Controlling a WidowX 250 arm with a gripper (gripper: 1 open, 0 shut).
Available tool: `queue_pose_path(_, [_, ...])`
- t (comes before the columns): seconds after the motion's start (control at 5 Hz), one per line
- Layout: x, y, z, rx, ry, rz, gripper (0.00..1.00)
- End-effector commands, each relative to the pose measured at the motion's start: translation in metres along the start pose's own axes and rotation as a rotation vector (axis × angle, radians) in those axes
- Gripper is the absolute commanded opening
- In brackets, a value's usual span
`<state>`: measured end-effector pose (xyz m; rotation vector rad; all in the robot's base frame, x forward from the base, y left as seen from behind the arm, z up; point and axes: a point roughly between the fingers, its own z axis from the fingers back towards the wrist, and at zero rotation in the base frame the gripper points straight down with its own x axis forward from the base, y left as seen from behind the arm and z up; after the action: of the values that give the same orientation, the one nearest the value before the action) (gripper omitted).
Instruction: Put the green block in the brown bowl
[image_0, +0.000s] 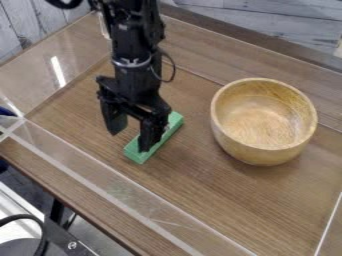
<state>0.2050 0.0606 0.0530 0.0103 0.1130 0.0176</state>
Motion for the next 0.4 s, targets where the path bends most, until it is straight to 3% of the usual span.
queue_pose_path(0.0, [0.0066, 0.0019, -0.0018, 0.003, -0.036, 0.002, 1.0])
queue_pose_path(0.2, [0.0082, -0.0002, -0.0113, -0.008, -0.039, 0.0, 1.0])
